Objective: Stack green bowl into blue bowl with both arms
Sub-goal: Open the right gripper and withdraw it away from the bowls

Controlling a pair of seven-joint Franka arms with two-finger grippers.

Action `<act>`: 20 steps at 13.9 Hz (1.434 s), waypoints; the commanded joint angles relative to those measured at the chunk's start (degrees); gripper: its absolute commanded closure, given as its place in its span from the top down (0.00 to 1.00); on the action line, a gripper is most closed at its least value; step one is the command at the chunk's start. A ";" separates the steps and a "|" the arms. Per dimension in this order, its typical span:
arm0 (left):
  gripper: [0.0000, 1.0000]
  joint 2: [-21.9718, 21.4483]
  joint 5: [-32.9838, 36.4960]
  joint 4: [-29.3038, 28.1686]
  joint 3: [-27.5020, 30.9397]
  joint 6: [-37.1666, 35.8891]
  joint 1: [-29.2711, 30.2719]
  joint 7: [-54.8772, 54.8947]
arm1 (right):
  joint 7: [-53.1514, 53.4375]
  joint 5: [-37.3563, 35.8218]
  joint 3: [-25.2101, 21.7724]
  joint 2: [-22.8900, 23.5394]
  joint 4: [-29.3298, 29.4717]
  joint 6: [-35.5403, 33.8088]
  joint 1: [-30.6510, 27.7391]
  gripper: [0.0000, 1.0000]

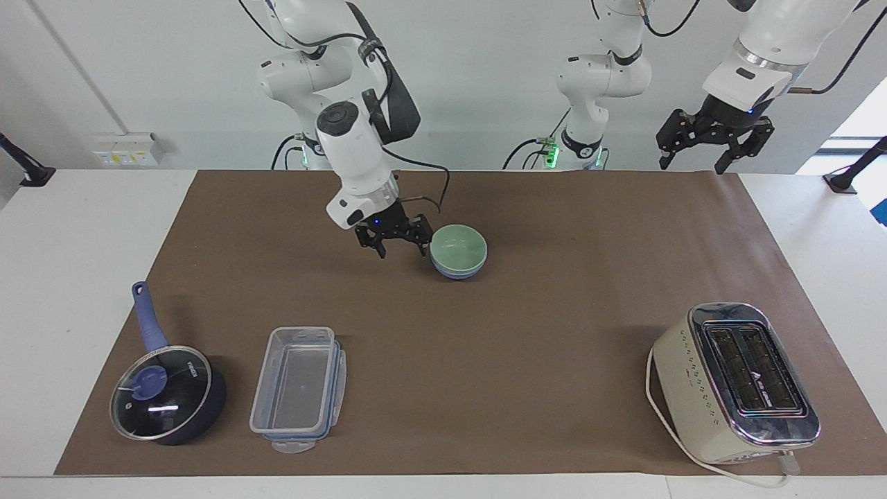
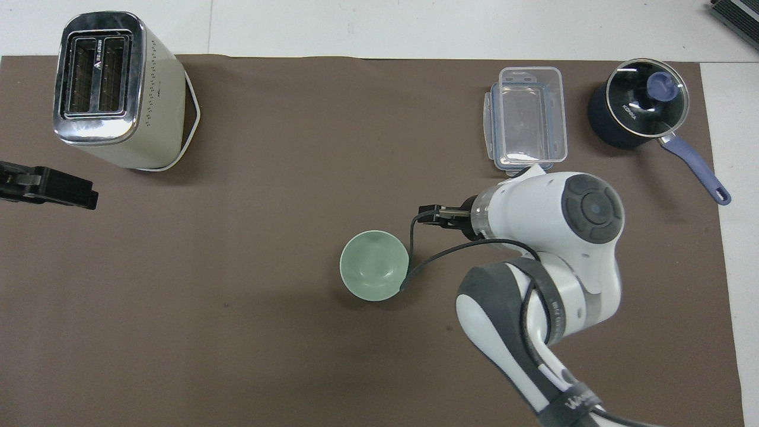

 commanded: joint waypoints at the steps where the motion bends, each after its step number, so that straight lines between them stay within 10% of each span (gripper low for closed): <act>1: 1.00 -1.20 0.76 -1.20 -0.20 -0.33 0.40 -0.16 | -1.73 -3.16 0.27 -2.24 4.16 -8.06 -4.66 1.00; 11: 1.00 -1.20 0.76 -1.20 -0.20 -0.33 0.40 -0.16 | -2.60 -6.77 -0.26 -10.86 9.27 -32.33 -15.12 1.00; 20: 1.00 -1.20 0.76 -1.20 -0.20 -0.33 0.40 -0.16 | -18.60 -10.10 0.01 -10.25 12.60 -35.08 -27.96 1.00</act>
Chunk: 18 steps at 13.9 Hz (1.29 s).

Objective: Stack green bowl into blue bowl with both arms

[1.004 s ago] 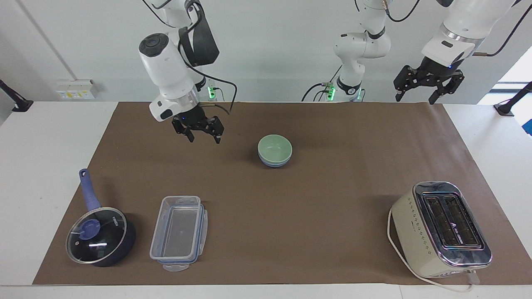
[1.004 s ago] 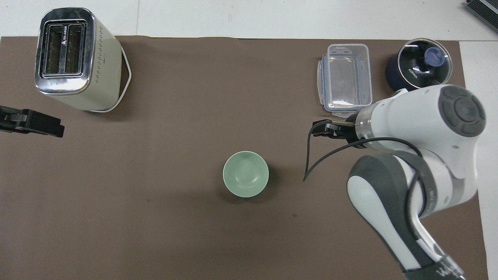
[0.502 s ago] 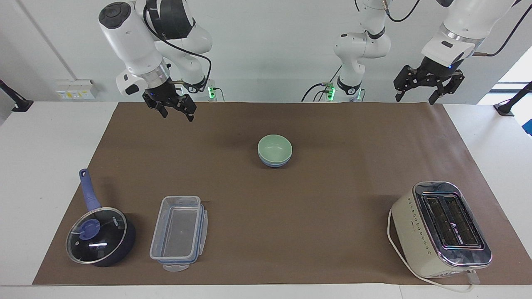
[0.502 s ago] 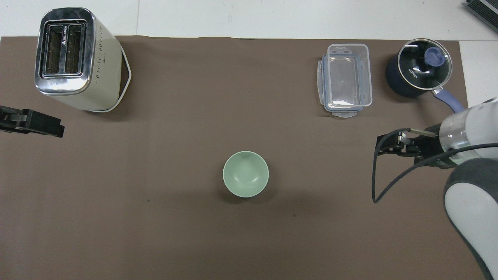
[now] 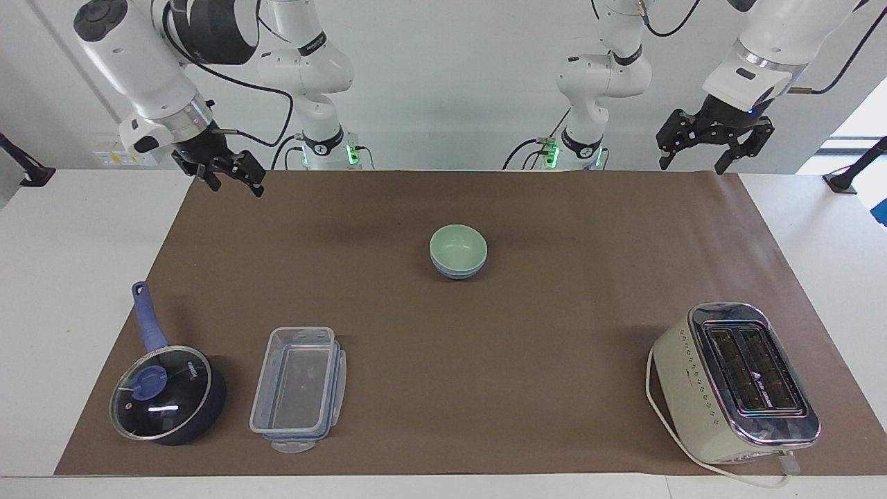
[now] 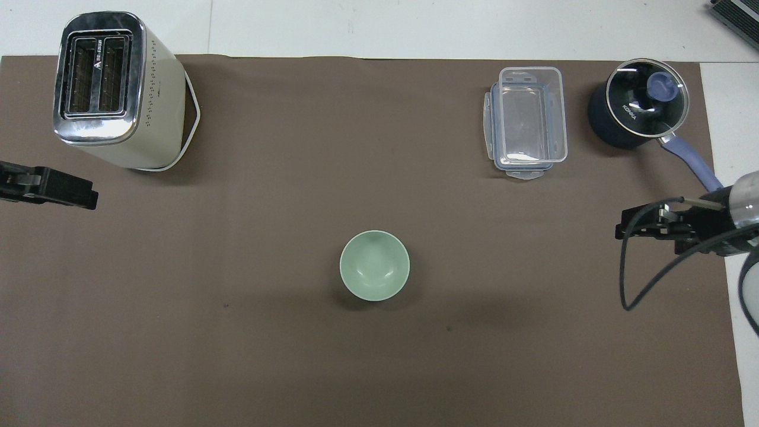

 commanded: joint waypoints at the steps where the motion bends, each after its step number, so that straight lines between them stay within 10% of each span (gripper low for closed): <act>1: 1.00 -1.20 0.76 -1.20 -0.20 -0.32 0.40 -0.16 | -2.09 -3.16 0.75 0.99 5.28 -1.27 -1.17 1.00; 7: 1.00 -1.20 0.76 -1.20 -0.20 -0.32 0.40 -0.16 | -2.17 -6.16 1.46 0.99 17.51 -8.91 -0.29 1.00; 18: 1.00 -1.20 0.68 -1.20 -0.20 0.03 0.40 -0.33 | -1.74 -2.66 1.81 -1.12 14.88 -12.69 0.77 1.00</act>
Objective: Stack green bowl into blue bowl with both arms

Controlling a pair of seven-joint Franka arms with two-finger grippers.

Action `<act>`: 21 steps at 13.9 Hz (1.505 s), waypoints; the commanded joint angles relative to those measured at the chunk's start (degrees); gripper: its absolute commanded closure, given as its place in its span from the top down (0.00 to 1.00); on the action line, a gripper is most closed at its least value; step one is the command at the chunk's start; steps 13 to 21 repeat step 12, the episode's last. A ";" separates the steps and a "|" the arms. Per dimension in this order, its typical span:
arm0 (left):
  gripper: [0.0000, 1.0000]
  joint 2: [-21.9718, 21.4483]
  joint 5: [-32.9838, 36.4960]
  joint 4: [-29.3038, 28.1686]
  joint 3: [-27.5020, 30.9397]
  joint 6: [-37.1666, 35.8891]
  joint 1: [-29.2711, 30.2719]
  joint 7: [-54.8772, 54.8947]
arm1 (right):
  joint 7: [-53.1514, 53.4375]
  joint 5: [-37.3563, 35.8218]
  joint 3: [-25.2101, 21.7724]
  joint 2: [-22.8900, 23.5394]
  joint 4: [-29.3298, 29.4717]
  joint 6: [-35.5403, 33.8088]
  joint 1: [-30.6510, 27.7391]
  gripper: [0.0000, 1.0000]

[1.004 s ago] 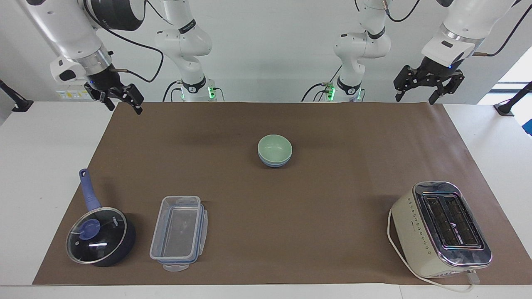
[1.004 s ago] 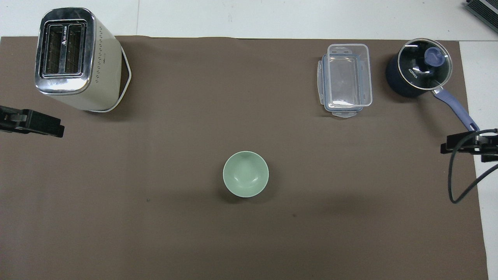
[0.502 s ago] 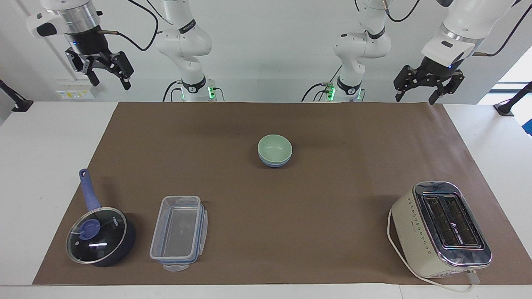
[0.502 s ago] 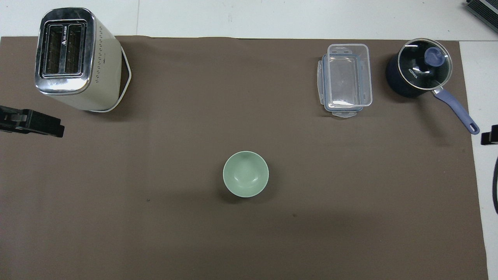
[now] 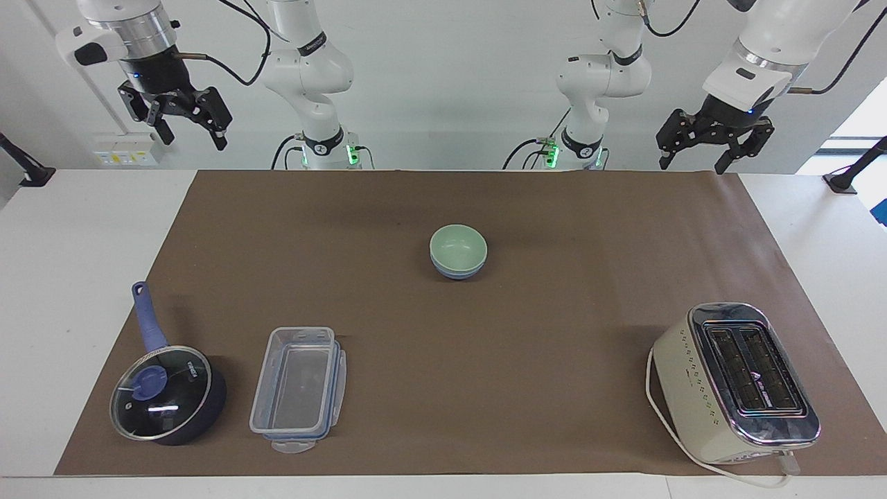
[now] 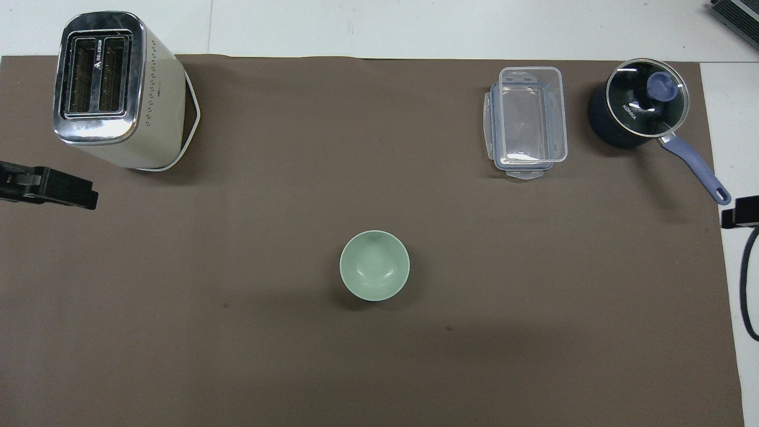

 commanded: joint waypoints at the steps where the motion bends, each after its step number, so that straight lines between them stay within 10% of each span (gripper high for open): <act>1: 1.00 -1.20 0.68 -1.29 -0.20 -0.04 0.40 -0.32 | -0.99 1.50 0.41 -0.96 -1.37 -1.31 -0.26 1.00; 21: 1.00 -1.20 0.68 -1.29 -0.20 0.13 0.40 -0.32 | -2.84 -0.52 0.41 -1.14 -1.72 -1.13 -0.34 1.00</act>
